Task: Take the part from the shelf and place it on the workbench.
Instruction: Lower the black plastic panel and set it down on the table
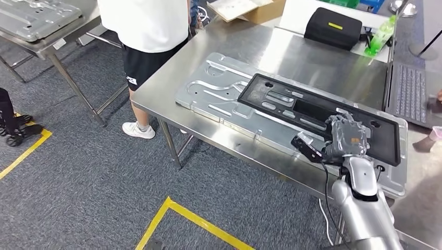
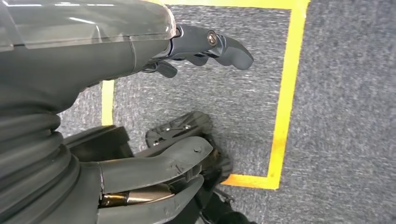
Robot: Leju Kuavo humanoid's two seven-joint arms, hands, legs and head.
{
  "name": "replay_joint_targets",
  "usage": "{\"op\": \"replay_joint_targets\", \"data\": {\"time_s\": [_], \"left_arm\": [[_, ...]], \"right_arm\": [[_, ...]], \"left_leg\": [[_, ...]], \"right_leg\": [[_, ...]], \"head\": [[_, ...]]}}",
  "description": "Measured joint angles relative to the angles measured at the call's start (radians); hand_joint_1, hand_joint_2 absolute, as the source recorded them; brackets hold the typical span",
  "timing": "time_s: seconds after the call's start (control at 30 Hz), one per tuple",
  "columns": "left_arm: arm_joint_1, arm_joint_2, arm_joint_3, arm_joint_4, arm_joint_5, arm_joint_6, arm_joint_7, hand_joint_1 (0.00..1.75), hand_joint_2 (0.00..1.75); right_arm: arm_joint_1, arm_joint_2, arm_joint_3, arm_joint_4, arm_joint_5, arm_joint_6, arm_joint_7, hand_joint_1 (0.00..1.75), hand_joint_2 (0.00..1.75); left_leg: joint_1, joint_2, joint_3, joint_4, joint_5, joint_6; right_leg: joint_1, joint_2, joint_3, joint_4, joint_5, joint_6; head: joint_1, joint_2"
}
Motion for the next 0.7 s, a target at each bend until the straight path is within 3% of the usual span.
{"op": "replay_joint_targets", "data": {"time_s": [0.1,0.13,0.2,0.27,0.3,0.33,0.37,0.43,0.47,0.57,0.63,0.7], "left_arm": [[-0.003,-0.001,0.000,0.000,-0.008,0.005,-0.018,0.00,1.75],[-0.003,-0.001,0.000,0.000,-0.008,0.005,-0.022,0.00,1.75],[-0.003,-0.001,0.000,0.000,-0.008,0.002,-0.027,0.00,1.75],[-0.002,-0.001,0.000,0.000,-0.008,0.001,-0.031,0.00,1.75],[-0.002,-0.001,0.000,0.000,-0.008,0.000,-0.033,0.00,1.75],[-0.002,-0.001,0.000,0.000,-0.007,0.000,-0.035,0.00,1.75],[-0.002,0.000,0.000,0.000,-0.007,0.000,-0.037,0.00,1.75],[-0.003,0.000,0.000,0.000,-0.007,0.000,-0.041,0.00,1.75],[-0.004,0.000,0.000,0.000,-0.008,0.000,-0.043,0.00,1.75],[-0.002,0.000,0.000,0.000,-0.010,0.001,-0.045,0.00,1.75],[-0.004,0.000,0.000,0.000,-0.013,0.003,-0.044,0.00,1.75],[-0.006,0.000,0.000,0.000,-0.017,0.006,-0.041,0.00,1.75]], "right_arm": [[-0.029,-0.014,0.000,0.068,-0.016,0.002,-0.023,1.75,1.75],[-0.038,-0.016,0.000,0.085,-0.019,0.002,-0.028,1.75,1.75],[-0.051,-0.017,0.000,0.114,-0.023,0.003,-0.031,1.75,1.75],[-0.057,-0.017,0.000,0.143,-0.030,0.004,-0.032,1.75,1.75],[-0.059,-0.017,0.000,0.157,-0.035,0.004,-0.032,1.75,1.75],[-0.062,-0.018,0.000,0.169,-0.041,0.004,-0.032,1.75,1.75],[-0.064,-0.019,0.000,0.181,-0.048,0.003,-0.033,1.75,1.75],[-0.072,-0.024,-0.002,0.204,-0.061,0.001,-0.036,1.75,1.75],[-0.075,-0.027,-0.004,0.215,-0.066,0.000,-0.037,1.31,1.31],[-0.078,-0.037,-0.010,0.237,-0.073,0.000,-0.040,0.00,0.00],[-0.081,-0.042,-0.014,0.248,-0.076,-0.002,-0.040,0.00,0.00],[-0.084,-0.045,-0.021,0.259,-0.080,-0.007,-0.041,0.00,0.00]], "left_leg": [[0.003,-0.001,-0.009,0.019,-0.016,-0.015],[0.004,-0.001,-0.025,0.054,-0.037,-0.018],[0.005,-0.002,-0.084,0.178,-0.097,-0.020],[0.005,-0.002,-0.134,0.277,-0.123,-0.019],[0.005,-0.002,-0.136,0.276,-0.110,-0.017],[0.005,-0.002,-0.119,0.237,-0.081,-0.014],[0.005,-0.003,-0.088,0.172,-0.045,-0.009],[0.003,-0.006,-0.031,0.055,-0.003,-0.003],[0.001,-0.007,-0.017,0.025,0.003,-0.001],[-0.001,-0.007,-0.012,0.007,0.005,0.008],[0.002,-0.006,-0.008,-0.004,0.012,0.018],[0.003,-0.005,-0.008,-0.007,0.015,0.023]], "right_leg": [[-0.002,0.001,0.004,-0.009,0.006,-0.020],[-0.003,0.000,0.006,-0.013,0.008,-0.027],[0.000,0.000,0.006,-0.014,0.009,-0.036],[0.005,0.001,0.006,-0.012,0.007,-0.039],[0.007,0.002,0.006,-0.011,0.007,-0.040],[0.008,0.003,0.006,-0.010,0.007,-0.040],[0.008,0.005,0.006,-0.008,0.006,-0.039],[0.012,0.008,0.002,-0.002,0.004,-0.033],[0.013,0.009,0.000,0.000,0.003,-0.029],[0.010,0.009,-0.002,0.001,0.003,-0.015],[0.006,0.008,-0.019,0.040,-0.026,-0.005],[0.003,0.007,-0.068,0.146,-0.084,0.003]], "head": [[0.000,0.000],[0.000,0.000],[0.000,0.000],[0.000,0.000],[0.000,0.000],[0.000,0.000],[0.000,0.000],[0.000,0.000],[0.000,0.000],[0.000,0.000],[0.000,0.000],[0.000,0.000]]}}
